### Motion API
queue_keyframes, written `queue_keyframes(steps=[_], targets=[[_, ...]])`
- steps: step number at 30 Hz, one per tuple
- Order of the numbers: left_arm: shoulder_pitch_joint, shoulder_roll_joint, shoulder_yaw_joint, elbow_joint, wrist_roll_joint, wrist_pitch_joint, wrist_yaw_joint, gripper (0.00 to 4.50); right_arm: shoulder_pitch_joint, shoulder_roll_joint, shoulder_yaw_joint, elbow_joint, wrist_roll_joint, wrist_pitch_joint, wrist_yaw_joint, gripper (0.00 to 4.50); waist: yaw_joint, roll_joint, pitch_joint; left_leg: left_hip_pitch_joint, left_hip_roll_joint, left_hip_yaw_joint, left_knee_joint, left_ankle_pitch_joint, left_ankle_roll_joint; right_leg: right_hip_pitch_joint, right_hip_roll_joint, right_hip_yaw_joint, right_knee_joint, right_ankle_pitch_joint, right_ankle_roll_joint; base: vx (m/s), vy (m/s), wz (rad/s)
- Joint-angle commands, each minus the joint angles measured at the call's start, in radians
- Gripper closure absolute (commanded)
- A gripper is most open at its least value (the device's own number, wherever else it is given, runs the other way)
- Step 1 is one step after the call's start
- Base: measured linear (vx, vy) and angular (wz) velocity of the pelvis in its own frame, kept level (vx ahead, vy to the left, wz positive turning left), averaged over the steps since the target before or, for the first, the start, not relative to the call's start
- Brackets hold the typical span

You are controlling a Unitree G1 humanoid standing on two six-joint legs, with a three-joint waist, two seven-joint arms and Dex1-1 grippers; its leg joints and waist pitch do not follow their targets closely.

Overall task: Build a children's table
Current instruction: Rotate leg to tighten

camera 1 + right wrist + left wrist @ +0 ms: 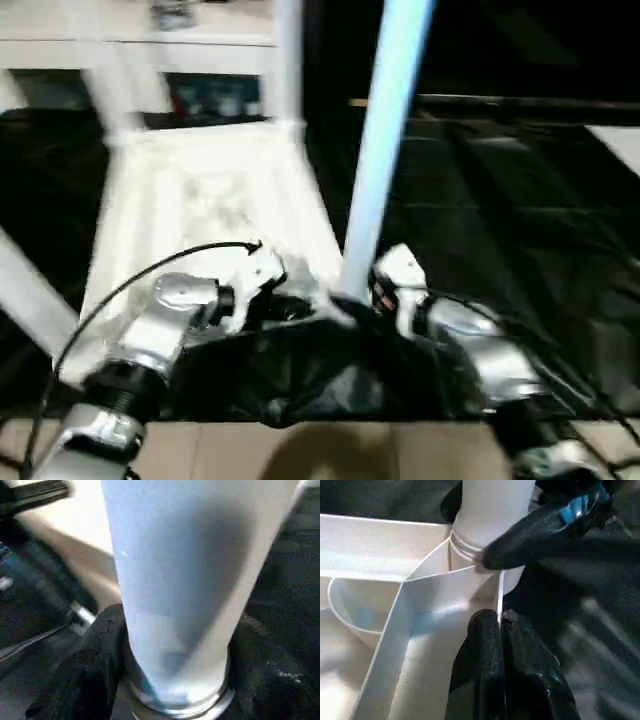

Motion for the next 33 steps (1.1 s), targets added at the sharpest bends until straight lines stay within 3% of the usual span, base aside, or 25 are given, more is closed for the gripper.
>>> queue_keyframes(steps=[1,4,8,10,15,23,24,27,33], targets=[[0.026,-0.073,-0.007,-0.081,0.004,0.048,0.098,4.5,-0.01,0.097,0.045,0.031,-0.023,0.027,-0.103,1.87,0.002,0.009,-0.048,-0.006,0.016,-0.003,-0.07,-0.278,-0.006,0.045,-0.06,0.036,-0.077,-0.319,-0.167,0.0,0.0,0.0],[0.061,-0.127,-0.028,-0.149,0.006,0.099,0.168,4.5,0.004,0.16,0.071,0.027,-0.053,0.022,-0.153,1.87,-0.007,0.006,-0.05,-0.006,0.013,0.0,-0.066,-0.253,0.005,0.047,-0.057,0.036,-0.077,-0.283,-0.179,0.0,0.0,0.0],[0.067,-0.151,-0.047,-0.165,-0.002,0.111,0.177,4.5,0.009,0.174,0.087,0.032,-0.048,0.012,-0.142,1.87,-0.006,0.009,-0.049,-0.007,0.013,0.001,-0.066,-0.256,0.019,0.046,-0.055,0.036,-0.078,-0.277,-0.177,0.0,0.0,0.0],[0.063,-0.148,-0.046,-0.165,-0.003,0.111,0.176,4.5,0.006,0.171,0.071,0.028,-0.03,0.023,-0.134,1.32,-0.006,0.01,-0.048,-0.006,0.012,0.0,-0.067,-0.268,0.019,0.045,-0.054,0.036,-0.08,-0.291,-0.171,0.0,0.0,0.0],[0.043,-0.113,-0.029,-0.144,-0.005,0.096,0.13,4.5,-0.009,0.108,0.061,0.012,-0.051,0.004,-0.096,0.82,-0.006,0.011,-0.049,-0.004,0.013,0.0,-0.067,-0.274,0.016,0.045,-0.055,0.036,-0.079,-0.282,-0.173,0.0,0.0,0.0],[0.027,-0.02,-0.043,-0.133,-0.056,0.046,-0.076,4.5,-0.004,-0.028,0.073,-0.047,-0.008,-0.009,0.132,0.82,0.002,0.006,-0.054,-0.006,0.013,0.004,-0.059,-0.208,0.052,0.054,-0.056,0.037,-0.065,-0.162,-0.215,0.0,0.0,0.0],[0.021,-0.001,-0.049,-0.127,-0.065,0.035,-0.125,4.5,0.002,-0.061,0.081,-0.066,0.007,-0.01,0.196,0.82,0.004,0.01,-0.052,-0.002,0.017,0.005,-0.06,-0.208,0.054,0.048,-0.057,0.037,-0.066,-0.154,-0.224,0.0,0.0,0.0],[-0.004,0.038,-0.06,-0.086,-0.067,0.003,-0.215,4.5,0.013,-0.137,0.106,-0.099,0.036,-0.015,0.35,0.82,0.022,0.004,-0.05,0.005,0.018,0.008,-0.059,-0.226,0.062,0.048,-0.056,0.038,-0.067,-0.173,-0.223,0.0,0.0,0.0],[-0.034,0.067,-0.071,-0.041,-0.077,-0.017,-0.283,4.5,0.013,-0.206,0.143,-0.108,0.03,-0.029,0.456,0.97,0.041,0.002,-0.049,0.003,0.019,0.007,-0.06,-0.227,0.045,0.05,-0.06,0.038,-0.064,-0.191,-0.221,0.0,0.0,0.0]])
